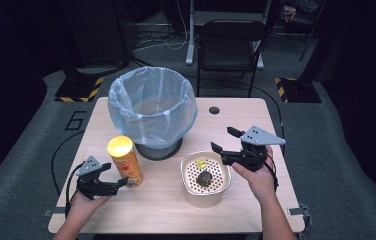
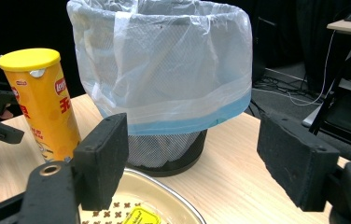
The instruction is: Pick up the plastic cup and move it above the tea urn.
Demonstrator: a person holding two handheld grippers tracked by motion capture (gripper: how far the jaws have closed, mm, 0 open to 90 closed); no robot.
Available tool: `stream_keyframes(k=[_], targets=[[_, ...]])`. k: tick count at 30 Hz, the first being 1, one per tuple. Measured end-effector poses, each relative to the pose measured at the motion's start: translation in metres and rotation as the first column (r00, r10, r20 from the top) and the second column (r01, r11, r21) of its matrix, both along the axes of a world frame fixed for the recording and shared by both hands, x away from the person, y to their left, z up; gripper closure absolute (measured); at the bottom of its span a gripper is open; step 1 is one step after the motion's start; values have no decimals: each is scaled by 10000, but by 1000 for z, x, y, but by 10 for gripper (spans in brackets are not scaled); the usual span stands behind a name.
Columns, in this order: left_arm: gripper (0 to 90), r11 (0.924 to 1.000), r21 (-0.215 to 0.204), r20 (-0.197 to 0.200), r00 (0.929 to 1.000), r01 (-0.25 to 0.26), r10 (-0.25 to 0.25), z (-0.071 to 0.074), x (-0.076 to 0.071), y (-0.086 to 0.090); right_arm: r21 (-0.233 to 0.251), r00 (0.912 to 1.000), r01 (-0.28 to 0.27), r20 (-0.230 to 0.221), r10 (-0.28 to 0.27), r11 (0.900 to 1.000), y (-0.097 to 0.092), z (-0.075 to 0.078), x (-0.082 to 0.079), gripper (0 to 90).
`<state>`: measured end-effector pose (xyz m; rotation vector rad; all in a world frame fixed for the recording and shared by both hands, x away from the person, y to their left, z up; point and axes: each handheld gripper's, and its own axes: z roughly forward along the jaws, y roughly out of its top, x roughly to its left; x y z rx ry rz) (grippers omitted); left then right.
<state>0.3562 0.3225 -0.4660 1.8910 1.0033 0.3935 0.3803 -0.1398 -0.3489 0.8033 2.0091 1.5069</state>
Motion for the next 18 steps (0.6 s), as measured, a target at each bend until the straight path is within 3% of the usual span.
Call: stream_keyframes(k=[4,7,8,12,16,18], targets=[[79,9999,-16,-50,9999,156,-156,-1,6,-4,70,10000,-43,16,43,10000,-2,0,0,247],[78,9999,-119,-102,9999,-6,5,-2,11,-8,75,10000,4,-50,-4,10000,-3,-1,-1,247],[78,10000,84,2,10000,13,-13,-2,12,-9,120,10000,1,-20,-1,9999,-3,-1,0,247],[78,10000,47,-79,10000,-55,55,-6,17,-17,157,10000,16,-82,-14,9999,-7,-3,-1,247],[85,9991,-201,97,9992,-383,385,-11,18,-21,223,9999,72,-153,-69,9997,-9,-5,0,247],[91,9994,-57,98,9994,-338,339,-12,18,-21,256,9998,99,-174,-94,9996,-10,-5,0,247]])
